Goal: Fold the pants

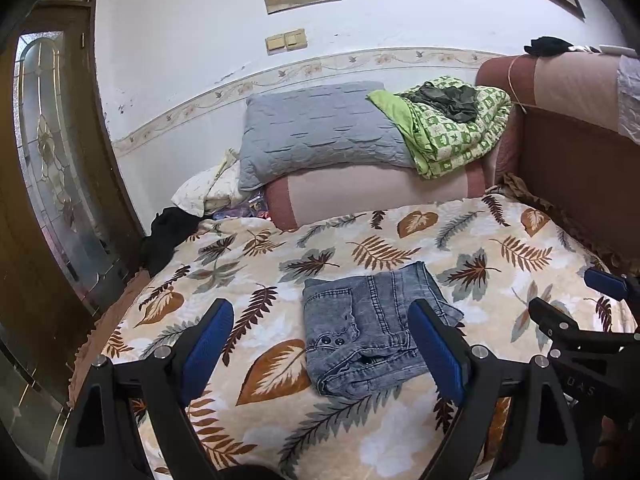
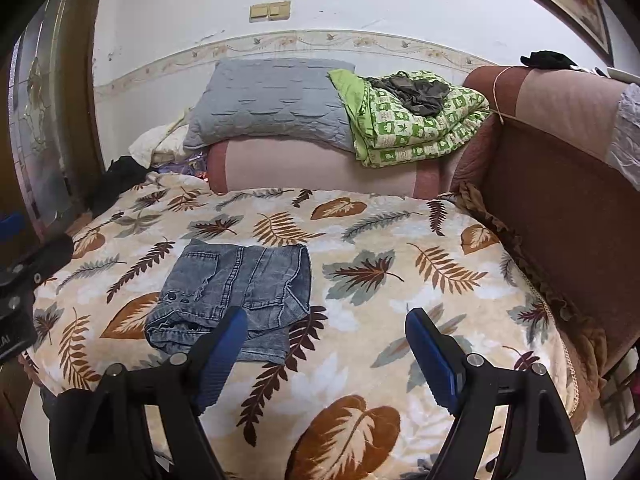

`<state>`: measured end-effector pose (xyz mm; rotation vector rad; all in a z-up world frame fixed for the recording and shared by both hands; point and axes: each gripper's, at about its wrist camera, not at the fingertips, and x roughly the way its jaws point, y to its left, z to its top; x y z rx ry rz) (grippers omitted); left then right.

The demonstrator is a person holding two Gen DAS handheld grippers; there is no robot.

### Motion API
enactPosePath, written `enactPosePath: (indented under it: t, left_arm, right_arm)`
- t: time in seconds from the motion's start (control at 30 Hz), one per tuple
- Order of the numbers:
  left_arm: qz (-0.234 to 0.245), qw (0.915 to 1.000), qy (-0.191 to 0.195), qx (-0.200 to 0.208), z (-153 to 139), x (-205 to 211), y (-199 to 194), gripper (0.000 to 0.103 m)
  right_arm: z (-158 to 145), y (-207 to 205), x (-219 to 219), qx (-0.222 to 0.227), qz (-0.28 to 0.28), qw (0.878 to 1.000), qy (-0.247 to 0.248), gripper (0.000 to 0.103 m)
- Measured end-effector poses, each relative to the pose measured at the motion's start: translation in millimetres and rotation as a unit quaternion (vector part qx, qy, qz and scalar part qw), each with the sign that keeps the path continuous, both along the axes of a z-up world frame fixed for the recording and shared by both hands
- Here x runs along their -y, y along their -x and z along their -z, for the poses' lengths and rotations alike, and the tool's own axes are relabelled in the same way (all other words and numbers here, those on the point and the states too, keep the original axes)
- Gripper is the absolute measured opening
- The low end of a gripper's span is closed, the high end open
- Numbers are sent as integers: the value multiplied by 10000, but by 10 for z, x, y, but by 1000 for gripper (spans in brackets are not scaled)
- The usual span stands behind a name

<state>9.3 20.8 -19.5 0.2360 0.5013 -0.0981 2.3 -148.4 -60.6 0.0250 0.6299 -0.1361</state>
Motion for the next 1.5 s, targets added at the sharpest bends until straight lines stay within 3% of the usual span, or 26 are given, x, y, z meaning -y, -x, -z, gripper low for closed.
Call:
enactPosePath:
  t: [0.77, 1.5]
  left_arm:
    - [144, 9998, -115, -53, 15, 144, 73, 89]
    - [-10, 9999, -71, -128, 50, 86, 30, 89]
  right_arm:
    - [23, 46, 96, 45, 114, 9999, -96, 84]
    - [47, 29, 58, 12, 75, 10000, -16, 84]
